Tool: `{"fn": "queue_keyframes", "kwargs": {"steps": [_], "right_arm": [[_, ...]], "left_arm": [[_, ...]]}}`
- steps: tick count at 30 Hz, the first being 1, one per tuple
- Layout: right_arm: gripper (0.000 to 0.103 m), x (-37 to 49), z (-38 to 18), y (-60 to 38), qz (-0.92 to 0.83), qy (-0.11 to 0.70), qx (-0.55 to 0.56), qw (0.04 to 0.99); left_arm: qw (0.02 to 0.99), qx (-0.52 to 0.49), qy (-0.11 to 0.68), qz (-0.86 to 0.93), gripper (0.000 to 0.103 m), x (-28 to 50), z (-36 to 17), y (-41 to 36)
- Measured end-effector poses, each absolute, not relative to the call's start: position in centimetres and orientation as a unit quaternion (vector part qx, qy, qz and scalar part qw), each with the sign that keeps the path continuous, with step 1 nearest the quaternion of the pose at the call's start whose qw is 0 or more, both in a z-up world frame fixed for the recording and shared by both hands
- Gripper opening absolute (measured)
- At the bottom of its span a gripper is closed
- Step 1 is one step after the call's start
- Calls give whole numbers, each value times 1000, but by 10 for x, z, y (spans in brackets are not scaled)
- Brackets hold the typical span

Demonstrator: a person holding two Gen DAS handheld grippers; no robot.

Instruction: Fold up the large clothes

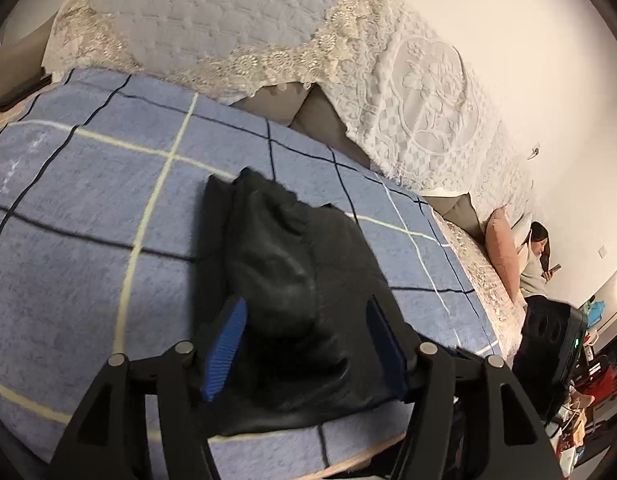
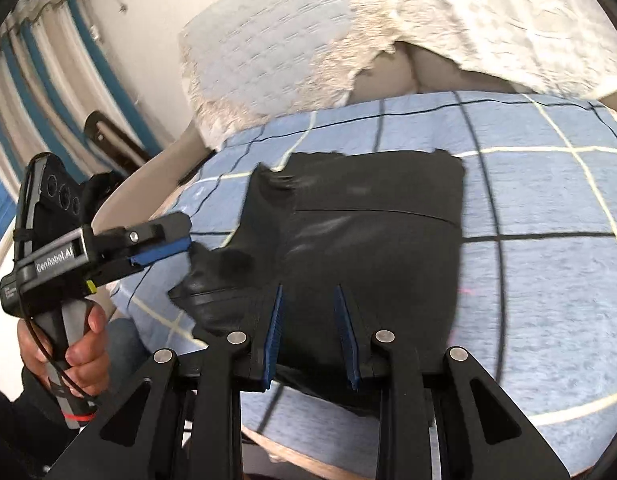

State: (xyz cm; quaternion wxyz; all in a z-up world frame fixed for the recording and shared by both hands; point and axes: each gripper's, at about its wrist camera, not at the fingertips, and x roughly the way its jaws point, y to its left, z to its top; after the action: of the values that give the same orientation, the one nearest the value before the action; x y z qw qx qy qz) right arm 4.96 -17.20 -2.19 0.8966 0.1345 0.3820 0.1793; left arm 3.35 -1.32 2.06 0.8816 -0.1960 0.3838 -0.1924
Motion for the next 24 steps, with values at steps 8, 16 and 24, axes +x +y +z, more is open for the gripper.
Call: {"fn": "queue_keyframes", "kwargs": {"steps": [8,16,24], "right_arm": [[29,36,-32,-184,163,383,148,897],[29,40,-46,-188,162,395,153,892],[28,35,-45,-183,157,393,126,897]], "left_arm": [[879,-142,435,-134,69,33,-27,-4],[884,-144,421,-144,46,21,-33,2],[904,-72,397,-145,24,13,-34,-13]]}}
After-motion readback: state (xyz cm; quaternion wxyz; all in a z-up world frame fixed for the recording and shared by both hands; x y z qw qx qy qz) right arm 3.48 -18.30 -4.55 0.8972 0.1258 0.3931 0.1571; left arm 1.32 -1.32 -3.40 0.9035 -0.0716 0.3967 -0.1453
